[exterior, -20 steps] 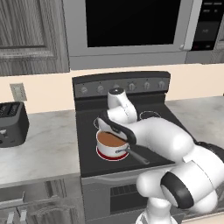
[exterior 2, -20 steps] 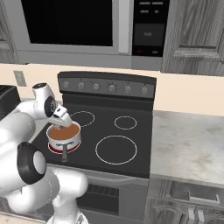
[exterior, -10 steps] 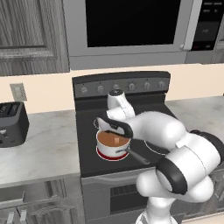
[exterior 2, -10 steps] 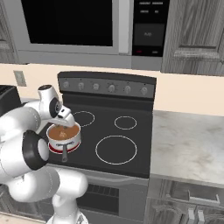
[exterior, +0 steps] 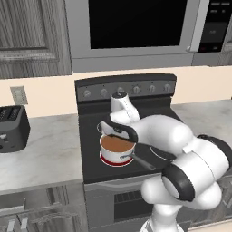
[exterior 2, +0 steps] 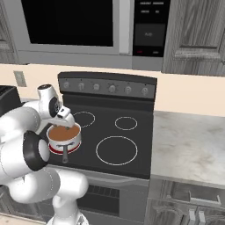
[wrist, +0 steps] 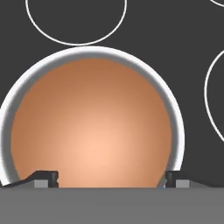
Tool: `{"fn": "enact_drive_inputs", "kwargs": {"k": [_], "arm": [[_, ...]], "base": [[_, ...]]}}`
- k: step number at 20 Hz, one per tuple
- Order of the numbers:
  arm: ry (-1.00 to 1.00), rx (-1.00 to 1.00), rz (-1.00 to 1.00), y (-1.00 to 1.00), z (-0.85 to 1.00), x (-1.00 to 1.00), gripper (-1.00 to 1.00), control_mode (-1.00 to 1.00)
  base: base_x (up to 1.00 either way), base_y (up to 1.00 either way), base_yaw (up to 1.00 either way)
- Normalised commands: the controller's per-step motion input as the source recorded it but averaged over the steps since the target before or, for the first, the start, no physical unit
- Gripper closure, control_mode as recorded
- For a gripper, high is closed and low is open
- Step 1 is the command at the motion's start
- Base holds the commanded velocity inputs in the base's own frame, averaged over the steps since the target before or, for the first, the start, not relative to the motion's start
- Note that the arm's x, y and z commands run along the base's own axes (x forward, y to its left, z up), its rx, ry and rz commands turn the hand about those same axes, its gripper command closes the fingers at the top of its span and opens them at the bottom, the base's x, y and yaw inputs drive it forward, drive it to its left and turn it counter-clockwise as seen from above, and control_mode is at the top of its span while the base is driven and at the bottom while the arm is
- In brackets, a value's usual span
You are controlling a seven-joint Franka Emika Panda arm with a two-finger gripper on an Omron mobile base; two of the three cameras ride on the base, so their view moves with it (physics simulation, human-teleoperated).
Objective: Pick up the sugar cube(s) and place them in the saucepan with hot chocolate.
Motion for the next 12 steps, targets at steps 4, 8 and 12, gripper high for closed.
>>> {"fn": "enact_drive_inputs", "kwargs": {"k": [4,8,12], "arm": [[0.0,0.0,0.06,0.0,0.19,-0.85,-1.0,-1.0],[-0.03,0.05,0.15,-0.32,0.32,-0.99,-1.0,-1.0],[-0.04,0.04,0.13,-0.65,0.38,-0.86,-1.0,-1.0]], "base": [[0.0,0.0,0.0],[0.0,0.0,0.0],[0.0,0.0,0.0]]}}
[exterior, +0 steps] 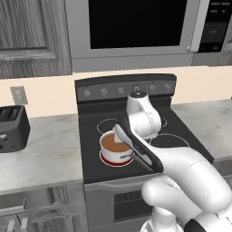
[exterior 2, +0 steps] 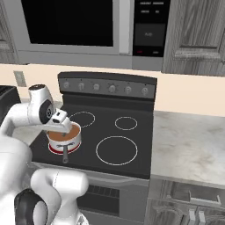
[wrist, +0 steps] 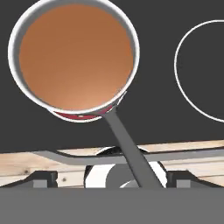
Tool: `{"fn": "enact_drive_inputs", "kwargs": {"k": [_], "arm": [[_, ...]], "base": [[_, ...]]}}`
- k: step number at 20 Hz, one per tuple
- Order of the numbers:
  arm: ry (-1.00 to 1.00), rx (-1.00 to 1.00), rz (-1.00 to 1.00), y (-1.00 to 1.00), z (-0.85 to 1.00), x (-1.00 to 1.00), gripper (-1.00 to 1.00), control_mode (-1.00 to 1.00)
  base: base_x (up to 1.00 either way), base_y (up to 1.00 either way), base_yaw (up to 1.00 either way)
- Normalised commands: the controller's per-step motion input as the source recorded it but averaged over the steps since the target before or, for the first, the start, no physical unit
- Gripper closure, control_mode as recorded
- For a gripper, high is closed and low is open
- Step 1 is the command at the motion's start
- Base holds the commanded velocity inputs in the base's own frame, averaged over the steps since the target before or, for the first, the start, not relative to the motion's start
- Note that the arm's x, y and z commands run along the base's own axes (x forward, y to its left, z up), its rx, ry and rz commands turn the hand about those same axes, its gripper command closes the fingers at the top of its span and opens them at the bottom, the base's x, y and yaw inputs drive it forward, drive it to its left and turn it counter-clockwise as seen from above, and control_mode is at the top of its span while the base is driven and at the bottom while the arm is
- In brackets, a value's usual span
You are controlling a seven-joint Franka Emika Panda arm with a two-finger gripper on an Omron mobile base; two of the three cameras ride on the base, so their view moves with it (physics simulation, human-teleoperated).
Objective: Pick up the sugar cube(s) and place them in the saucepan with hot chocolate.
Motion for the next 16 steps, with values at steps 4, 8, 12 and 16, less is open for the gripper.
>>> {"fn": "enact_drive_inputs", "kwargs": {"k": [4,8,12,16], "arm": [[0.02,0.0,0.0,-0.87,0.32,-0.11,-1.0,-1.0],[0.03,0.0,0.0,-0.92,0.25,0.0,-1.0,-1.0],[0.02,0.0,-0.02,-0.79,0.01,0.15,-1.0,-1.0],[0.0,0.05,-0.01,-0.52,-0.19,0.17,-1.0,-1.0]], "base": [[0.0,0.0,0.0],[0.0,0.0,0.0],[0.0,0.0,0.0],[0.0,0.0,0.0]]}}
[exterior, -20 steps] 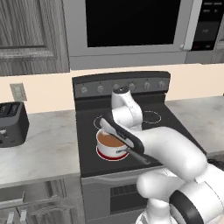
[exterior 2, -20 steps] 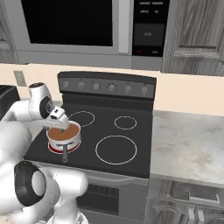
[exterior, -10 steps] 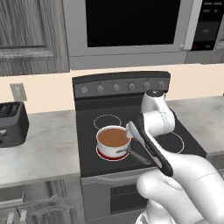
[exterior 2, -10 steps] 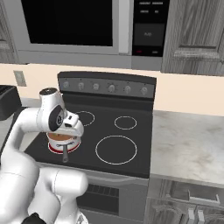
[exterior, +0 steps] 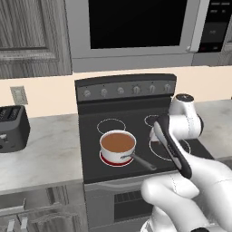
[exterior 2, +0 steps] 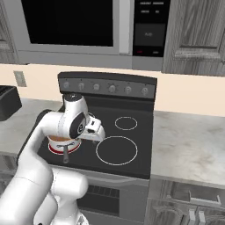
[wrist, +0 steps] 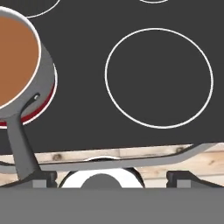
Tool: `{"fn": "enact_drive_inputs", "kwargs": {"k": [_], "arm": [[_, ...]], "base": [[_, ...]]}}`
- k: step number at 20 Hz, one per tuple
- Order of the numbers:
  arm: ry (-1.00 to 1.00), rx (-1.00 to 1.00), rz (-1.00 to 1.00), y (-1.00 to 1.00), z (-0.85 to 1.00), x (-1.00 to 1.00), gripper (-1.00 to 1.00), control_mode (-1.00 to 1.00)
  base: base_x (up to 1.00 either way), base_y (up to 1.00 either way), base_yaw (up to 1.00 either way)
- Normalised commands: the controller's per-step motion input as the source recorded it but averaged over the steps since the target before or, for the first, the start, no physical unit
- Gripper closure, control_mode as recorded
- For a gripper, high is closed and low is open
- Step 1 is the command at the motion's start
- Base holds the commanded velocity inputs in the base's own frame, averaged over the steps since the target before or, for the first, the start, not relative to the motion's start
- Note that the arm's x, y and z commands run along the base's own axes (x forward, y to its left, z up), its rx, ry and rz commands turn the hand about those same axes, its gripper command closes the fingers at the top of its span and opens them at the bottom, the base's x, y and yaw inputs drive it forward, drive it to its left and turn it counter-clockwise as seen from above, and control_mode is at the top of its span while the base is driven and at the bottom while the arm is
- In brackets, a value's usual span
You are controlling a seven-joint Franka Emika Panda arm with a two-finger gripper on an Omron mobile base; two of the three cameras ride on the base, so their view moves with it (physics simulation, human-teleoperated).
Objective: Pick up the sugar cube(s) and place them in the saucepan with hot chocolate.
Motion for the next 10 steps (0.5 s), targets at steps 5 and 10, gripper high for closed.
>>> {"fn": "enact_drive_inputs", "kwargs": {"k": [5,10], "arm": [[0.0,0.15,0.0,-0.49,-0.14,0.19,-1.0,-1.0],[0.0,0.2,-0.05,-0.51,-0.08,0.24,-1.0,-1.0]], "base": [[0.0,0.0,0.0],[0.0,0.0,0.0]]}}
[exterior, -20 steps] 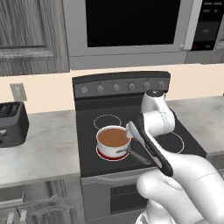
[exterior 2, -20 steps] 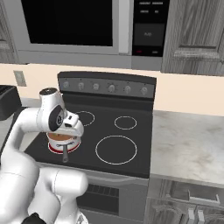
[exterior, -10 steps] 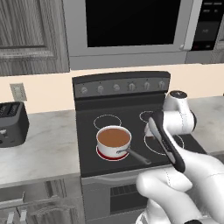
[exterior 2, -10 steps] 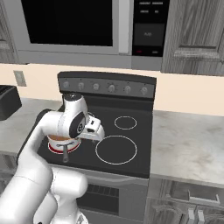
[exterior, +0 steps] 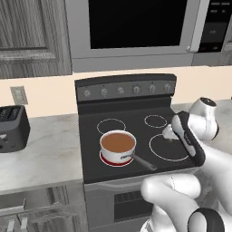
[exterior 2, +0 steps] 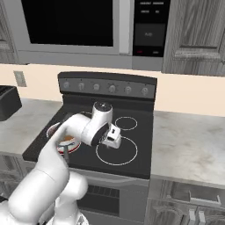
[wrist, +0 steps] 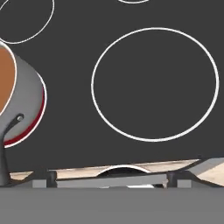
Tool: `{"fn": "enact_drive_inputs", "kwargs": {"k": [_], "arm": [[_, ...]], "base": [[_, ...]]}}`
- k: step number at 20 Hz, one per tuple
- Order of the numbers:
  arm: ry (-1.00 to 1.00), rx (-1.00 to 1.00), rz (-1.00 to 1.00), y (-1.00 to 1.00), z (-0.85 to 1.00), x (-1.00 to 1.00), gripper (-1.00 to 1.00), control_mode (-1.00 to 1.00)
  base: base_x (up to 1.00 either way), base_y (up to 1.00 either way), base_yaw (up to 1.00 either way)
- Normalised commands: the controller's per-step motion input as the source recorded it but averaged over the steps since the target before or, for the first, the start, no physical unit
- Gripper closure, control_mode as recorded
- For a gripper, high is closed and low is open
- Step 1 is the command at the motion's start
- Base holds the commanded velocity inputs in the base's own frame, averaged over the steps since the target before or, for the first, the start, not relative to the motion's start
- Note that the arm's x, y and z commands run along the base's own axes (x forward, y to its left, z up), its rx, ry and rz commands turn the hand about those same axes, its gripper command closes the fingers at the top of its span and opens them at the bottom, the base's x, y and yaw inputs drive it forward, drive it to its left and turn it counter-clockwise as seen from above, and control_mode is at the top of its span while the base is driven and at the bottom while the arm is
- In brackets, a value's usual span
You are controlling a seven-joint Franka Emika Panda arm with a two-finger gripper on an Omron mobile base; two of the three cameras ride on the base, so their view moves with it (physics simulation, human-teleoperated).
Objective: Pick up the sugar cube(s) and place them in the saucepan with hot chocolate.
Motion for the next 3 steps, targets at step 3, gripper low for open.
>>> {"fn": "enact_drive_inputs", "kwargs": {"k": [3], "arm": [[0.0,0.08,-0.1,-0.32,-0.11,0.25,-1.0,-1.0]], "base": [[0.0,0.0,0.0]]}}
